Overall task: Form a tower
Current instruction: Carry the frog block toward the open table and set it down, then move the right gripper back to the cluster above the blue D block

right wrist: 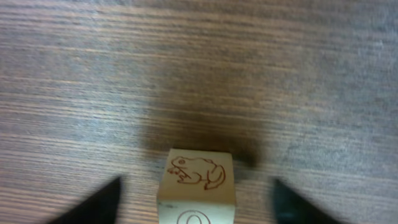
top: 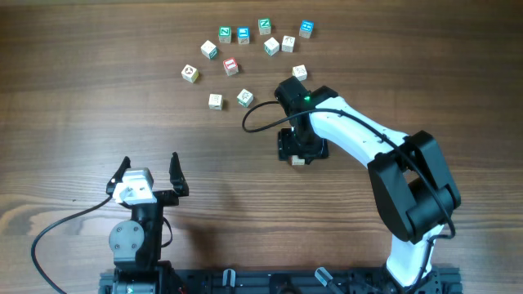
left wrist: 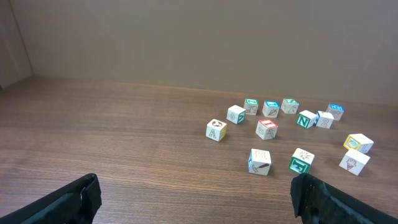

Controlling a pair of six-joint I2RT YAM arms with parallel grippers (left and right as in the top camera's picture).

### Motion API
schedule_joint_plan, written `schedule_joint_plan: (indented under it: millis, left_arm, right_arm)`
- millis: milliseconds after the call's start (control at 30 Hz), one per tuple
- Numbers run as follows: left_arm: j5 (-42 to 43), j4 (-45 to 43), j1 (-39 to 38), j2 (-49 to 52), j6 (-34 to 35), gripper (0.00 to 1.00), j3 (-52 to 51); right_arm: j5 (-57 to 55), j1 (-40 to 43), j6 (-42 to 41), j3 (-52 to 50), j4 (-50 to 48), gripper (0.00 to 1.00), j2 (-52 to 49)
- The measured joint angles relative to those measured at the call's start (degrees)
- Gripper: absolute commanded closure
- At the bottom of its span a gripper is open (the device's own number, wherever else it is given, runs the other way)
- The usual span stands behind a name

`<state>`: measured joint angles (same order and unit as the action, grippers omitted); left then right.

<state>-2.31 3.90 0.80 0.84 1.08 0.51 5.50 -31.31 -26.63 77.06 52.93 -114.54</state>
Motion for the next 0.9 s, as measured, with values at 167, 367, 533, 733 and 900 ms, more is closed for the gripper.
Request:
schedule_joint_plan:
  millis: [167, 367, 533, 733, 900]
  left_arm:
    - [0.00, 0.00, 0.00, 0.00, 0.00, 0.00, 0.00]
    - [-0.02, -0.04, 0.00, 0.02, -0.02, 0.00, 0.00]
    - [0.00, -0.02, 0.00, 0.00, 0.00, 0.00, -0.02]
    - [0.00, -0.02, 0.00, 0.00, 0.00, 0.00, -0.02]
    - [-0.02, -0.02, 0.00, 0.00, 0.00, 0.00, -0.02]
  right_arm:
    - [-0.20, 0.24, 7.13, 1.16, -1.66, 0.00, -0.02]
    - [-1.44, 4.61, 11.47, 28.46, 16.20, 0.00, -0.90]
    - [-1.46, 4.94, 11.98, 45.59, 19.04, 0.00, -0.28]
    - [-1.57, 4.85, 12.26, 45.57, 19.06, 0.84, -0.11]
    - [-4.55, 4.85, 11.10, 44.85, 18.08, 0.96, -0.11]
